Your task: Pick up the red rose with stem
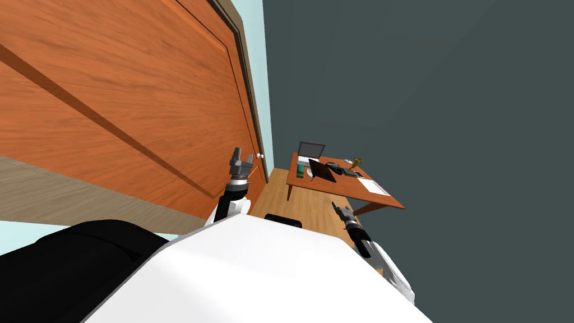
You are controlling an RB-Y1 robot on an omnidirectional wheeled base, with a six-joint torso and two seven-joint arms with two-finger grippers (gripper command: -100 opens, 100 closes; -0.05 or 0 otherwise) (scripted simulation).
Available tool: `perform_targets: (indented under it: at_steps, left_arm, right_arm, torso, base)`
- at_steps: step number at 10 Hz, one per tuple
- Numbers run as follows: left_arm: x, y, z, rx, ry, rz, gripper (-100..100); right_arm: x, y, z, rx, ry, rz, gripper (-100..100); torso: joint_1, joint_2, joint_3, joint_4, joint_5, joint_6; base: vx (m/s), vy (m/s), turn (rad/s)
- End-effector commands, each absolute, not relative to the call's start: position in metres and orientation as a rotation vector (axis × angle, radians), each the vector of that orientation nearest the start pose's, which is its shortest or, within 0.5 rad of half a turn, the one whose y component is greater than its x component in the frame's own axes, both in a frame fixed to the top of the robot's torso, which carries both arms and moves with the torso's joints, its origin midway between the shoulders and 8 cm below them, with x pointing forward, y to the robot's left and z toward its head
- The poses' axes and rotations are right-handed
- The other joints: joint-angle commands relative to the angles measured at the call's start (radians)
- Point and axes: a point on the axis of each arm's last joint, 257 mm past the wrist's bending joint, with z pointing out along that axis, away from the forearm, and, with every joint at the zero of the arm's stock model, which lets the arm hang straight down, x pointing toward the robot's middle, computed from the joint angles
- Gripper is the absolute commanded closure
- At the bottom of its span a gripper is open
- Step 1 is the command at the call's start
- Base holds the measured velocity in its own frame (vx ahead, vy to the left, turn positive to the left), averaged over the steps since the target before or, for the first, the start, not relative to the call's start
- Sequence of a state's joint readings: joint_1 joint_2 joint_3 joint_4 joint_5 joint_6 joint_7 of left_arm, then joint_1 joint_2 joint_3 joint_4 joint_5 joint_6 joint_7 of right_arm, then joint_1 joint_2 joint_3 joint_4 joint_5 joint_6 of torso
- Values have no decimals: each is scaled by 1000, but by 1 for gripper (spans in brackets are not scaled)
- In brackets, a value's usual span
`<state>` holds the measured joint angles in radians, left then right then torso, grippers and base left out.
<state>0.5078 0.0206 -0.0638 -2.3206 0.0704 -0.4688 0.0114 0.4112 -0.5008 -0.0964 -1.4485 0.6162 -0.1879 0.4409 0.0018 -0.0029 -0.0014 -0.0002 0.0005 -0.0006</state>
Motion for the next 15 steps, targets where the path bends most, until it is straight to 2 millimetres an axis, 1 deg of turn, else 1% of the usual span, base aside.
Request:
perform_targets:
  at_steps: [1,3,4,5,7,8,9,12,13,15]
  left_arm:
    - [343,264,33,-700,584,-1422,0]
    - [343,264,33,-700,584,-1422,0]
    - [343,264,33,-700,584,-1422,0]
    - [343,264,33,-700,584,-1422,0]
    - [343,264,33,-700,584,-1422,0]
    - [343,264,33,-700,584,-1422,0]
    - [343,264,33,-700,584,-1421,0]
    - [343,264,33,-700,584,-1422,0]
    - [343,264,33,-700,584,-1421,0]
    - [343,264,33,-700,584,-1422,0]
  right_arm:
    - [361,-471,-383,80,1958,-118,-100]
    - [357,-494,-401,-71,2032,-250,-100]
    - [357,-504,-406,-152,2056,-309,-100]
    - [355,-508,-407,-161,2063,-322,-100]
    - [354,-532,-413,-335,2103,-448,-100]
    - [352,-535,-416,-342,2110,-457,-100]
    - [350,-548,-418,-434,2127,-523,-100]
    - [348,-586,-419,-693,2152,-699,-100]
    - [348,-587,-418,-704,2149,-706,-100]
    - [346,-610,-415,-866,2148,-810,-100]
  torso:
    - [0,0,0,0,0,0]
    - [1,0,0,0,0,0]
    - [1,-2,-1,0,0,0]
    - [2,-4,-3,-1,0,0]
    - [2,-4,-2,-1,0,0]
    - [2,-5,-3,-1,0,0]
    - [1,-4,-2,-1,0,0]
    - [4,-7,-4,-1,1,0]
    - [4,-9,-5,-2,1,0]
    - [3,-4,-3,-1,1,0]
  base:
    - [30,18,51]
    - [57,34,147]
    - [110,57,213]
    - [96,39,62]
    - [104,49,167]
    - [82,28,88]
    - [84,38,126]
    - [145,64,217]
    - [112,33,84]
    - [95,48,174]
